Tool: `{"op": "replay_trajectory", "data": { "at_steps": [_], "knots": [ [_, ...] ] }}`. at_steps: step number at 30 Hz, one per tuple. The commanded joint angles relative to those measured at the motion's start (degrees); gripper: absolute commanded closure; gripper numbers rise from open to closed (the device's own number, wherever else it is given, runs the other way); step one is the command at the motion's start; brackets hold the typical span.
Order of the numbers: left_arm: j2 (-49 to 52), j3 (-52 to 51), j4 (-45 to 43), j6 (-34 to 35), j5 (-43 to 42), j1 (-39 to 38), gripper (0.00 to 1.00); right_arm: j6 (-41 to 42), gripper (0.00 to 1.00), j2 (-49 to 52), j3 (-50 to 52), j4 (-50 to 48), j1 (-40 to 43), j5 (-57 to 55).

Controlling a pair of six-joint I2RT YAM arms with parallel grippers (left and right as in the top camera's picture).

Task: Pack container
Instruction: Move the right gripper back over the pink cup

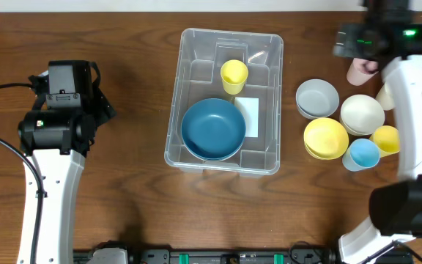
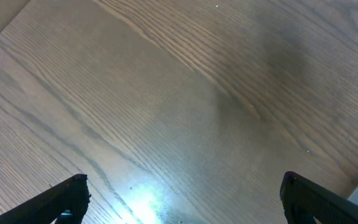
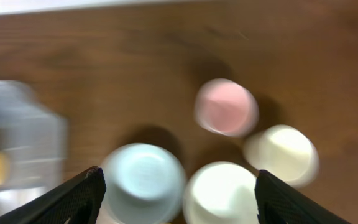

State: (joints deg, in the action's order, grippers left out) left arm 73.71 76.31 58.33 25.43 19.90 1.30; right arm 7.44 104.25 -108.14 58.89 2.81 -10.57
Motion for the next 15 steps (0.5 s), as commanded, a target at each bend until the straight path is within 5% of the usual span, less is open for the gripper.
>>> {"op": "replay_trajectory", "data": {
  "at_steps": [1, 7, 15],
  "knots": [
    [-0.4, 0.1, 0.2, -0.3, 1.2, 0.2, 0.02, 0.7, 0.2, 3.8, 0.9, 0.9, 6.4, 3.1],
    [-0.4, 0.1, 0.2, -0.3, 1.2, 0.2, 0.02, -6.8, 0.17, 12.0, 1.1, -0.9, 13.2, 11.4],
    [-0.4, 0.1, 0.2, -0.3, 1.2, 0.2, 0.02, -12.3, 0.19, 18.6, 1.1, -2.8, 12.1, 11.4]
  ]
}}
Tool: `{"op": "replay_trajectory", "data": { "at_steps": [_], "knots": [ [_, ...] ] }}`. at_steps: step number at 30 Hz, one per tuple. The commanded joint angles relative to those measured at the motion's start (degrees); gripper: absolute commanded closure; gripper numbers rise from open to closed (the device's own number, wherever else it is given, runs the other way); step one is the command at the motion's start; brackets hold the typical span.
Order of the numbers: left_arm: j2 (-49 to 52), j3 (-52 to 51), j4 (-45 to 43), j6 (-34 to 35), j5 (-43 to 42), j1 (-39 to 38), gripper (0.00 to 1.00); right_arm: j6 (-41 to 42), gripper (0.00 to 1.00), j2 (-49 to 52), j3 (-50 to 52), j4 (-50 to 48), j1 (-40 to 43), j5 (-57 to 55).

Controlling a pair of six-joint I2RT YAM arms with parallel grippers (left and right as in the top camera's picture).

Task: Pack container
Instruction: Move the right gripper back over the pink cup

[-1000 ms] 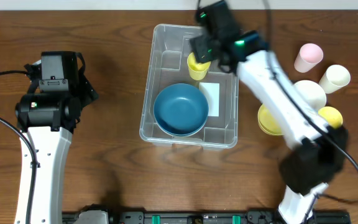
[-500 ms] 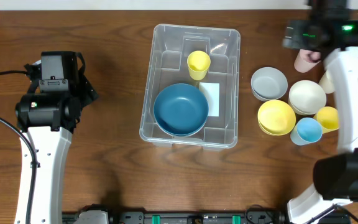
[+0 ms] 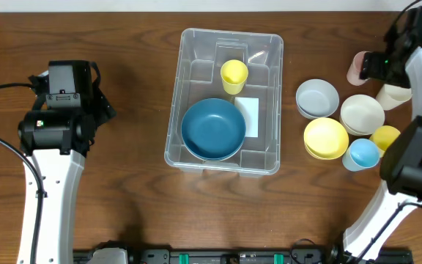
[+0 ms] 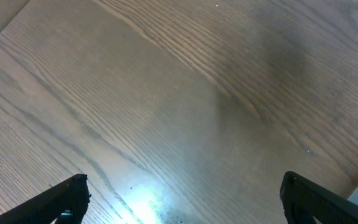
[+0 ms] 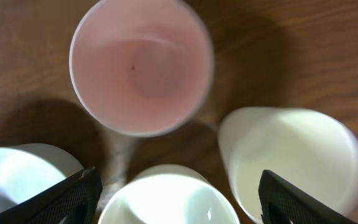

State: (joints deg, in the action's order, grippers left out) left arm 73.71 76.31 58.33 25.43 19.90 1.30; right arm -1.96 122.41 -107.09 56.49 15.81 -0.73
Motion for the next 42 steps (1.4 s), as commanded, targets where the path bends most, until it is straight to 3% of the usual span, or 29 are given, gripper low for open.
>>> {"op": "replay_trajectory", "data": {
  "at_steps": [1, 12, 22, 31, 42],
  "knots": [
    [-0.4, 0.1, 0.2, -0.3, 1.2, 0.2, 0.02, -2.8, 0.18, 0.5, 0.0, -0.5, -1.0, 1.6],
    [-0.3, 0.1, 0.2, -0.3, 1.2, 0.2, 0.02, -2.4, 0.23, -0.2, -0.1, -0.3, -2.2, 1.6],
    [-0.3, 0.1, 0.2, -0.3, 1.2, 0.2, 0.02, -2.8, 0.23, -7.4, -0.1, -0.5, -4.2, -0.7],
    [-0.3, 0.1, 0.2, -0.3, 1.2, 0.2, 0.02, -19.6, 0.22, -7.1, 0.0, -1.0, -8.9, -0.4],
    [-0.3, 0.1, 0.2, -0.3, 1.2, 0.2, 0.02, -22.5, 0.25, -0.9, 0.1, -4.2, -9.0, -2.8]
  ]
}}
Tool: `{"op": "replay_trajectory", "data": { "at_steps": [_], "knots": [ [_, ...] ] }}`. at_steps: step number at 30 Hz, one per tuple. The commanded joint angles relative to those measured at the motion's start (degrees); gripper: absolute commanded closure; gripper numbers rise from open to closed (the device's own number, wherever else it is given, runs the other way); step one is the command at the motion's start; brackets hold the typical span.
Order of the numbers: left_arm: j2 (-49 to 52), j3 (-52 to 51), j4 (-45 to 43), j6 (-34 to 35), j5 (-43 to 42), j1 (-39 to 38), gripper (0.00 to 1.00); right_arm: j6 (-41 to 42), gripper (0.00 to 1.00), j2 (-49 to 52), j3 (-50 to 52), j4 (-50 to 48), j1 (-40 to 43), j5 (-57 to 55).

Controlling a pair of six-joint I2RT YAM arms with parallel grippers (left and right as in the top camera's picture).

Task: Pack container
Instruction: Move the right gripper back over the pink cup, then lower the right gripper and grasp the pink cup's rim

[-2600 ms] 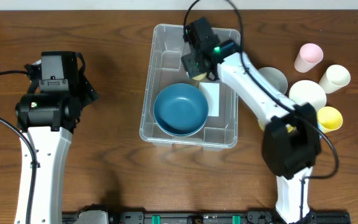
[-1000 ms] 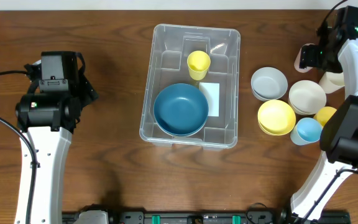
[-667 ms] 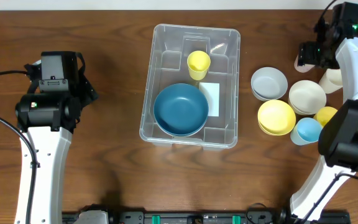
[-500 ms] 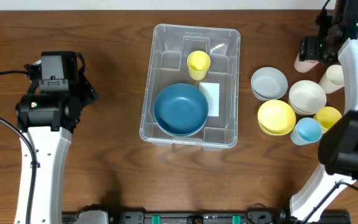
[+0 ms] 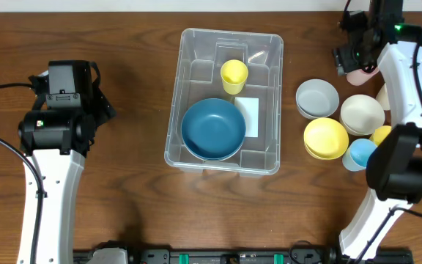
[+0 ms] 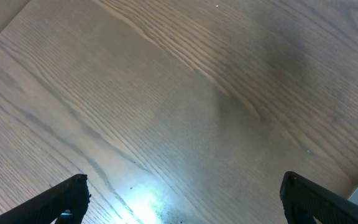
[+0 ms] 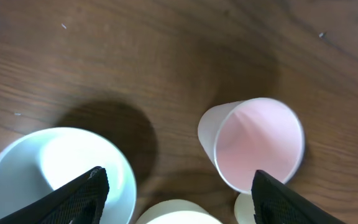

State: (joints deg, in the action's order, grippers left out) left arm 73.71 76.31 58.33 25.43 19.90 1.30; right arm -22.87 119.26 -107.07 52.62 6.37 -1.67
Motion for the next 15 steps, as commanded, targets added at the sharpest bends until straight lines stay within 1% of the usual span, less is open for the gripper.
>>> {"op": "replay_trajectory", "data": {
  "at_steps": [1, 7, 15],
  "knots": [
    [-0.3, 0.1, 0.2, -0.3, 1.2, 0.2, 0.02, -1.6, 0.25, 2.8, 0.1, -0.5, 0.6, -2.2],
    [-0.3, 0.1, 0.2, -0.3, 1.2, 0.2, 0.02, -1.4, 0.27, 5.2, 0.1, -1.1, 1.2, -2.4],
    [-0.3, 0.1, 0.2, -0.3, 1.2, 0.2, 0.02, -0.4, 0.27, 7.1, 0.1, -2.6, 2.2, -3.0]
  ]
}}
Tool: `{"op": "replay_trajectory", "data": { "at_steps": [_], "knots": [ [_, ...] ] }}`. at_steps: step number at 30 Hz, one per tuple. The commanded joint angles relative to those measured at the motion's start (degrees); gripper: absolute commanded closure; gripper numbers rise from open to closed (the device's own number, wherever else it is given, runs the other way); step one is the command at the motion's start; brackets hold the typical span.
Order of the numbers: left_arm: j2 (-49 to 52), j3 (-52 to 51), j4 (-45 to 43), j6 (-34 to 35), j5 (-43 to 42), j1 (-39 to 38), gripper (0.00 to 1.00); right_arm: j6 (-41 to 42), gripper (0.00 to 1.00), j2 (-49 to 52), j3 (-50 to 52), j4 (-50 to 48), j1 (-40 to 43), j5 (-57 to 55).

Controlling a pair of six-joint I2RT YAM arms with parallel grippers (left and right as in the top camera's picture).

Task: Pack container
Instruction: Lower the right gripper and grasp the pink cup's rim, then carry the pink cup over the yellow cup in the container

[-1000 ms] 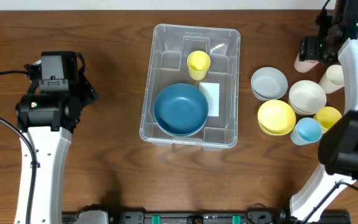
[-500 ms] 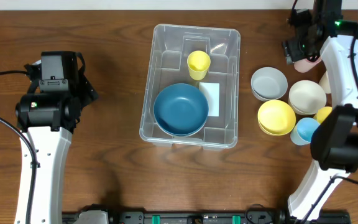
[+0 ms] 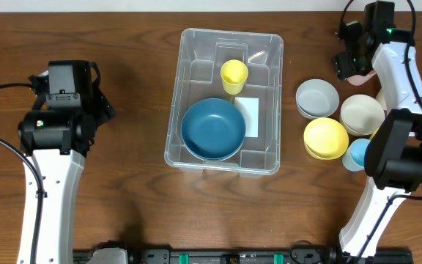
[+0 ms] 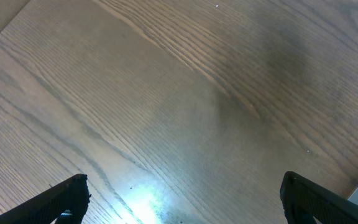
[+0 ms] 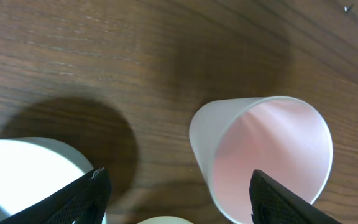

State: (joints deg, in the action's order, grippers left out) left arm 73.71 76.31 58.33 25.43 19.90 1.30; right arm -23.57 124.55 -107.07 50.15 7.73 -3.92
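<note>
A clear container (image 3: 189,55) stands mid-table and holds a blue bowl (image 3: 213,130) and a yellow cup (image 3: 234,75). At the back right a pink cup (image 3: 360,74) is partly hidden under my right gripper (image 3: 350,62). In the right wrist view the pink cup (image 5: 266,155) stands upright and large. The right gripper (image 5: 176,199) is open. The cup's left wall is between the fingers and its mouth is by the right finger. My left gripper (image 4: 182,205) is open over bare wood at the left, holding nothing.
Right of the container stand a grey bowl (image 3: 317,98), a cream bowl (image 3: 362,114), a yellow bowl (image 3: 325,138) and a light blue cup (image 3: 359,154). A white card (image 3: 249,116) lies in the container. The grey bowl (image 5: 17,180) shows beside the right gripper's left finger.
My right gripper is now closer to the pink cup, which looks larger and sits further between the fingers. The left arm and the container's contents have not changed.
My right gripper was first open and high over the cups at the back right. Then it was close above the pink cup's mouth. Later it stood farther off with the cup to the right, and now it is close beside the cup.
</note>
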Motion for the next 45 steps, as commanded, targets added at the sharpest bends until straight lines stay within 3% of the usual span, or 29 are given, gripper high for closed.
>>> {"op": "replay_trajectory", "data": {
  "at_steps": [1, 8, 11, 13, 16, 24, 36, 45],
  "knots": [
    [-0.3, 0.1, 0.2, -0.3, 1.2, 0.2, 0.02, 0.4, 0.27, 2.0, 0.1, -0.2, 1.0, -0.8],
    [-0.3, 0.1, 0.2, -0.3, 1.2, 0.2, 0.02, 0.9, 0.27, 4.1, 0.1, -0.5, 2.1, -0.6],
    [-0.3, 0.1, 0.2, -0.3, 1.2, 0.2, 0.02, 1.3, 0.34, 5.0, 0.1, -0.7, 2.1, -0.5],
    [-0.3, 0.1, 0.2, -0.3, 1.2, 0.2, 0.02, 1.8, 0.41, 5.5, 0.1, -0.9, 2.1, -0.5],
    [-0.3, 0.1, 0.2, -0.3, 1.2, 0.2, 0.02, 2.4, 0.66, 5.5, 0.0, -1.5, 2.1, -0.6],
    [-0.3, 0.1, 0.2, -0.3, 1.2, 0.2, 0.02, 2.8, 0.97, 5.3, -0.1, -1.6, 2.0, -0.8],
    [-0.3, 0.1, 0.1, -0.3, 1.2, 0.2, 0.02, 5.6, 0.99, -0.9, -3.7, 1.8, -0.9, -4.5],
    [-0.3, 0.1, 0.2, -0.3, 1.2, 0.2, 0.02, 7.5, 0.99, -13.9, -10.3, 9.3, -13.3, -4.5]
  ]
}}
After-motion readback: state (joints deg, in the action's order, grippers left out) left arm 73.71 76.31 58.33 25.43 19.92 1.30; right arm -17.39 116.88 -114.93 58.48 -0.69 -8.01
